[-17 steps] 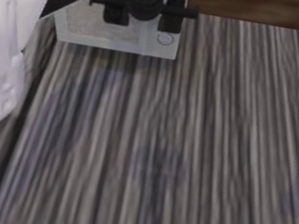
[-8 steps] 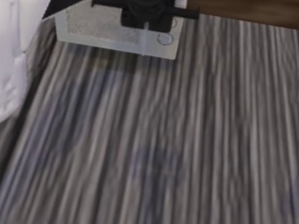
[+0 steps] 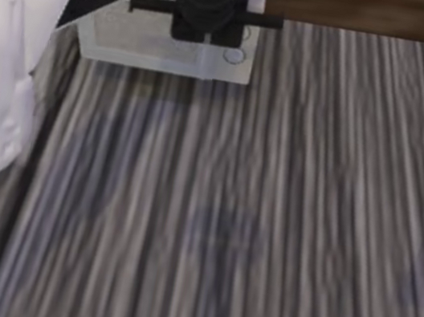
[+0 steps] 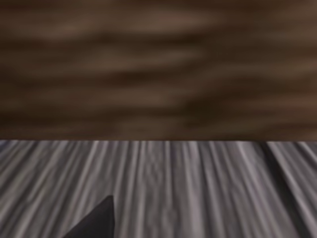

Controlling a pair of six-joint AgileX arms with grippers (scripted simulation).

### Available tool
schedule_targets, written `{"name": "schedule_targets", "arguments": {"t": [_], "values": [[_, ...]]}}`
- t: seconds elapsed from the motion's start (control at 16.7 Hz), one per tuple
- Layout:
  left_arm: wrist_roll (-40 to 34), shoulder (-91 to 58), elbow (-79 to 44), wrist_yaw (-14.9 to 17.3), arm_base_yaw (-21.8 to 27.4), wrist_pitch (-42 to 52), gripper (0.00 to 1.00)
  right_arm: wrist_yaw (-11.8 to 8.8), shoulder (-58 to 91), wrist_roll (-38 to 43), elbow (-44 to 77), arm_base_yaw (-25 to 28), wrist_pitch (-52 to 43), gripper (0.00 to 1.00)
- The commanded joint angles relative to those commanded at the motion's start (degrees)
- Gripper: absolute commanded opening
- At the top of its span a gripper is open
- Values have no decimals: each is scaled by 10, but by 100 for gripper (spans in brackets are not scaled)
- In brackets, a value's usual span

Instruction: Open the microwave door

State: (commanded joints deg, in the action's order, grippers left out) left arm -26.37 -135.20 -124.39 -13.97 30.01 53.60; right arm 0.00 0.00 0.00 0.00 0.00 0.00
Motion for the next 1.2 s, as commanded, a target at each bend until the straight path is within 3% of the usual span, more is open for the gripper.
{"name": "schedule_targets", "arguments": {"t": [0.3,1.2], "values": [[-8,51,79,-9,4,-38,0,0,0,0,0,0,0,100],[-9,54,82,-10,4,-40,0,0,0,0,0,0,0,100]]}}
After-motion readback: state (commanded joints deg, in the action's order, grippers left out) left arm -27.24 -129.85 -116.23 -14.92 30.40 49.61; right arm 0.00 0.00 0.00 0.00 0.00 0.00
